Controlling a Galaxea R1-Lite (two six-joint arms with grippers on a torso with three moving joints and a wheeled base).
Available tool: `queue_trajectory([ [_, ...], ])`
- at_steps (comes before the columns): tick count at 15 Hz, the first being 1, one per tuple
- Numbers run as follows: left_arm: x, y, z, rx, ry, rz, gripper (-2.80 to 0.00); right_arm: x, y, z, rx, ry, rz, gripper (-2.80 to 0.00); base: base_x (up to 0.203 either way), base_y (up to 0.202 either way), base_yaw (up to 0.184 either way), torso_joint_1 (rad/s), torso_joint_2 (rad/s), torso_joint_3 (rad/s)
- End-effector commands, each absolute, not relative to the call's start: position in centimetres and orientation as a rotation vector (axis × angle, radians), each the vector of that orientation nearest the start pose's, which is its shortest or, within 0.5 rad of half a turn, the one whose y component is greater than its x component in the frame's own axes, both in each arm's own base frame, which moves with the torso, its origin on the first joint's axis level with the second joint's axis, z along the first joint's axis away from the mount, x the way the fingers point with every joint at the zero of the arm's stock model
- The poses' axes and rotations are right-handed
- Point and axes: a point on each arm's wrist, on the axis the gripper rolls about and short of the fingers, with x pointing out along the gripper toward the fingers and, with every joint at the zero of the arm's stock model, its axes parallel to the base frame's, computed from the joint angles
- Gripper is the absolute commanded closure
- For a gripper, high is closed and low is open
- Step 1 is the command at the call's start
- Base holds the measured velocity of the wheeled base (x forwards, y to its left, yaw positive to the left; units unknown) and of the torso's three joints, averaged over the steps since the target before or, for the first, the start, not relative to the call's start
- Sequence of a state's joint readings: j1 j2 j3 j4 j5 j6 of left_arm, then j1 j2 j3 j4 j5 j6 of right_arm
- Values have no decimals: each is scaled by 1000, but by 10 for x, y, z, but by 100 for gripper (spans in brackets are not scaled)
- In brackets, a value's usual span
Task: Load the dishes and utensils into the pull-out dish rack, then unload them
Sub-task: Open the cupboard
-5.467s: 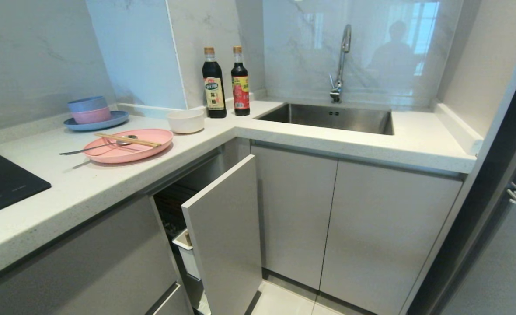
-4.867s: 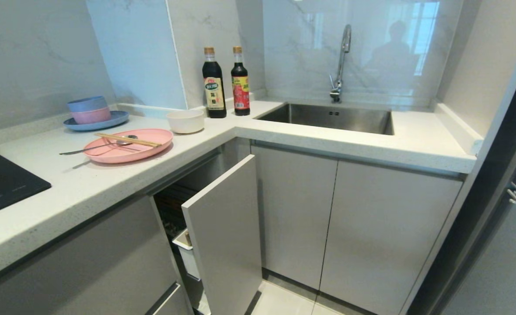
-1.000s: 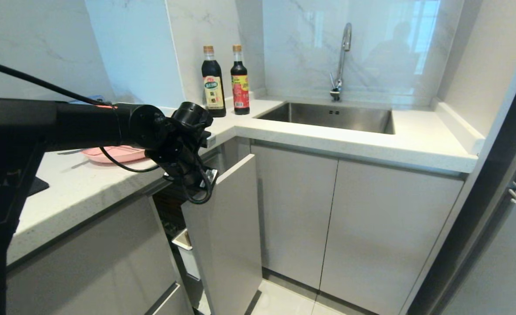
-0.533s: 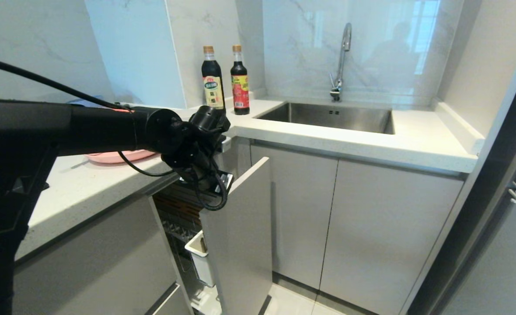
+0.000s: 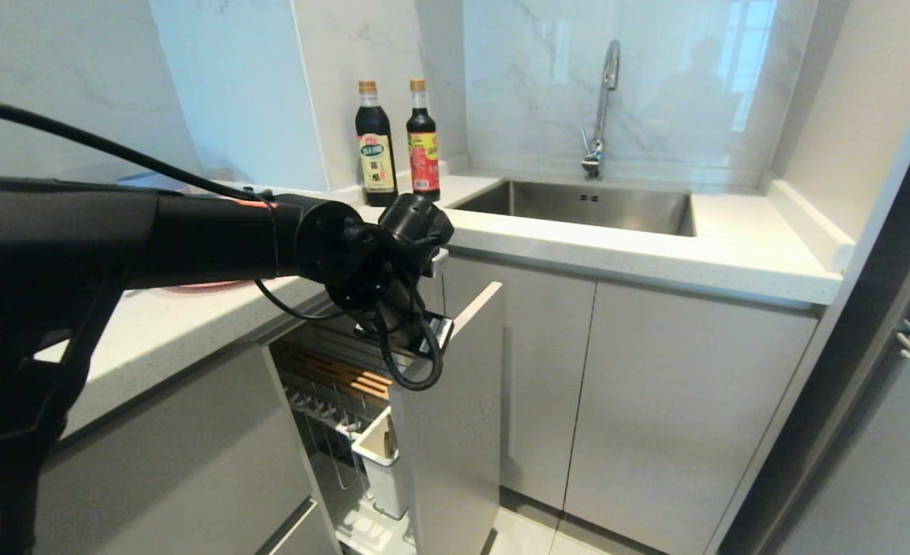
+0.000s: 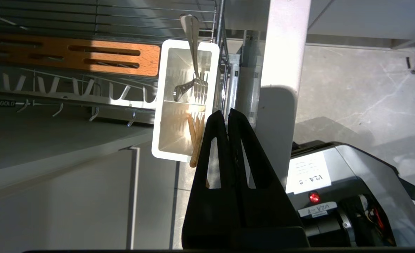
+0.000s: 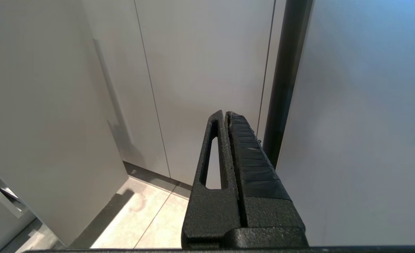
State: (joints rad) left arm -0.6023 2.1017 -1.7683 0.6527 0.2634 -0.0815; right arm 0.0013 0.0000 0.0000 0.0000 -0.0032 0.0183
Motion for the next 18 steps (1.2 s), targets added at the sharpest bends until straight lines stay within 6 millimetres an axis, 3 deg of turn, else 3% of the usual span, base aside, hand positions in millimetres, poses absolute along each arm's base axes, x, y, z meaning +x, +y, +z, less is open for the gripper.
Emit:
queue_trajectory([
  [1, 325, -230, 188, 331, 911, -288, 0, -23, 0, 75, 18, 2, -2, 0, 0, 0, 0, 0, 0, 0],
  [18, 262, -306, 190, 295, 907, -526, 0, -23, 0, 75, 18, 2, -2, 0, 0, 0, 0, 0, 0, 0],
])
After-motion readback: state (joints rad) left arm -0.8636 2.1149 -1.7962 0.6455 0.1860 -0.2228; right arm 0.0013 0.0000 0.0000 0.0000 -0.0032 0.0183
